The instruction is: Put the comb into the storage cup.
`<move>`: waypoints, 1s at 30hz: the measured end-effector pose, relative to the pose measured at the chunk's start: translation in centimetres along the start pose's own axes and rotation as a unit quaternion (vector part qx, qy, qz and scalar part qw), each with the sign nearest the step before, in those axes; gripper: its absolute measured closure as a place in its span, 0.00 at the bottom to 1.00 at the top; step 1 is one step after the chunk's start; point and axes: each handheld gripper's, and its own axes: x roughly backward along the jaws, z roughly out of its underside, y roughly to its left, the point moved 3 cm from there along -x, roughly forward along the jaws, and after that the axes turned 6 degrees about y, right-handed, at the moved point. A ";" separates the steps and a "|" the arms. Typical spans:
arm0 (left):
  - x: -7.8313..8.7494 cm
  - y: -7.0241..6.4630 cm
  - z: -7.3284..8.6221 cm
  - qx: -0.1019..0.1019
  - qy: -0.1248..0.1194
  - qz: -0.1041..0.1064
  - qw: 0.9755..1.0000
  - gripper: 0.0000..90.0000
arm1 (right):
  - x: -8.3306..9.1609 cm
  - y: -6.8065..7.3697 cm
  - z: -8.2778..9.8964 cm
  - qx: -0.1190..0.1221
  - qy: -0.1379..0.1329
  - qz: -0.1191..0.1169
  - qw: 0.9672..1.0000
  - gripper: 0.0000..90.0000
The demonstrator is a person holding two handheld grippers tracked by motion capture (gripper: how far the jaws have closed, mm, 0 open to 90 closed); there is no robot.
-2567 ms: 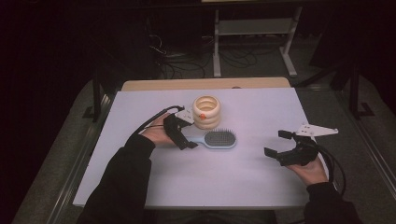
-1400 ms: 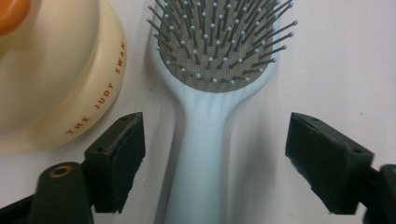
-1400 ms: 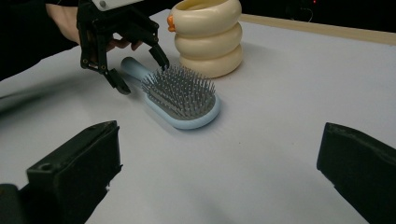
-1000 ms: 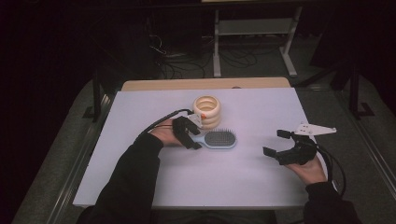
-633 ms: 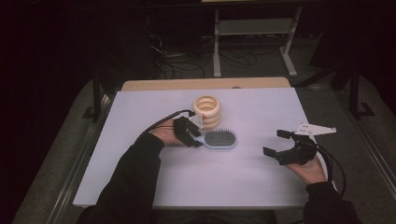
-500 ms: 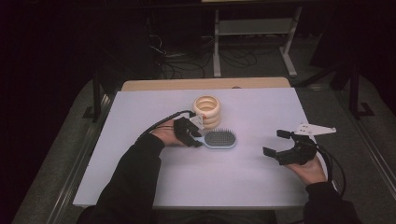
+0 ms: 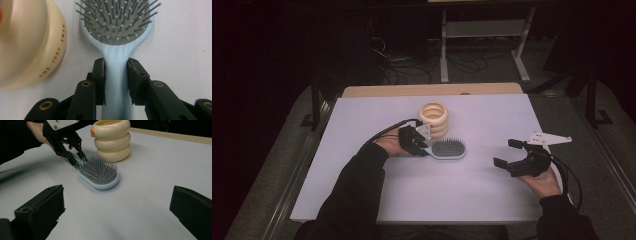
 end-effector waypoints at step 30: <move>2.7 -1.2 -0.2 -0.010 -0.003 -0.017 1.000 0.78 | 0.0 0.0 0.0 -0.002 0.002 -0.001 1.000 0.00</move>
